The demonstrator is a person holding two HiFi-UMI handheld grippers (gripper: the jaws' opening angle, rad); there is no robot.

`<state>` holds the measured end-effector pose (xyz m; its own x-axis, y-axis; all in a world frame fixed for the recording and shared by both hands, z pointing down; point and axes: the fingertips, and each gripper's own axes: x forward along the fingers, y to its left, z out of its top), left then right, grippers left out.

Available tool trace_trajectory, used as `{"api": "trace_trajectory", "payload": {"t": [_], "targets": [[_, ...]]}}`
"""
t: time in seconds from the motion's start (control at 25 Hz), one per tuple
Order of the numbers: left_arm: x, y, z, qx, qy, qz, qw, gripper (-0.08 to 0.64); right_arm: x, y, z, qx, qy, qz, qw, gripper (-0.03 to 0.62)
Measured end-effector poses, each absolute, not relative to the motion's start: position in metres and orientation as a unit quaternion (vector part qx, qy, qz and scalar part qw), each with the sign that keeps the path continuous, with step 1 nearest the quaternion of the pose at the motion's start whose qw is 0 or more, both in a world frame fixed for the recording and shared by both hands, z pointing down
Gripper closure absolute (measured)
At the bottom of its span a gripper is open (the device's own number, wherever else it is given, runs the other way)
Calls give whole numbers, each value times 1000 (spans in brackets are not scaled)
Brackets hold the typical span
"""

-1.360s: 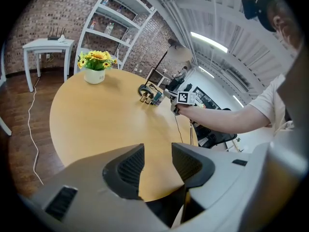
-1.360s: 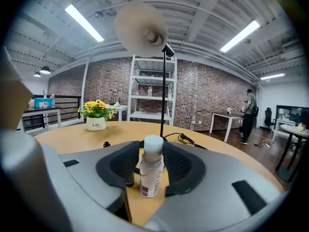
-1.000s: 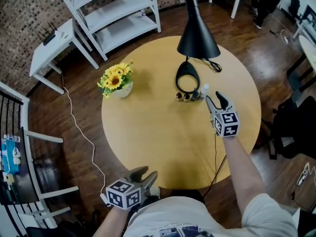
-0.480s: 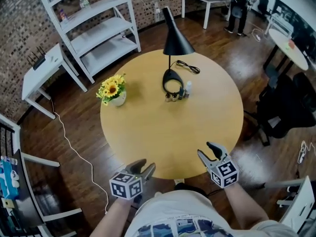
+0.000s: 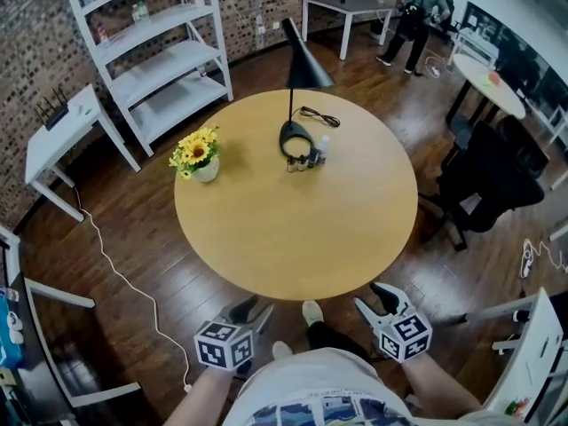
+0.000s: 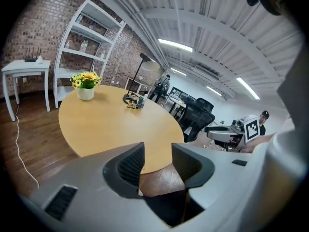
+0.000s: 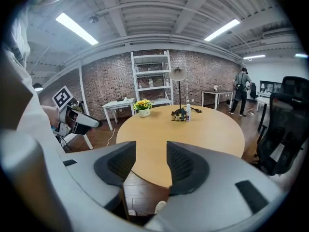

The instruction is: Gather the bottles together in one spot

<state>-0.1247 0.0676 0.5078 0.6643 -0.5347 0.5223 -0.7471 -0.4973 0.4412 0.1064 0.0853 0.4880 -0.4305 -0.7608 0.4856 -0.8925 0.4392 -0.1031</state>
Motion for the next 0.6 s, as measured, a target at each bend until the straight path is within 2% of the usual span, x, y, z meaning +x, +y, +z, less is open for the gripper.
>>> {"api": "trace_trajectory", "payload": {"t": [0.2, 0.6], "targets": [[-151, 96, 503, 852, -388, 163, 310, 377, 86, 104, 478, 512, -824, 187, 155, 368], [-176, 122, 507, 848, -401, 155, 311, 377, 64, 126, 481, 503, -820, 185, 203, 370]]}}
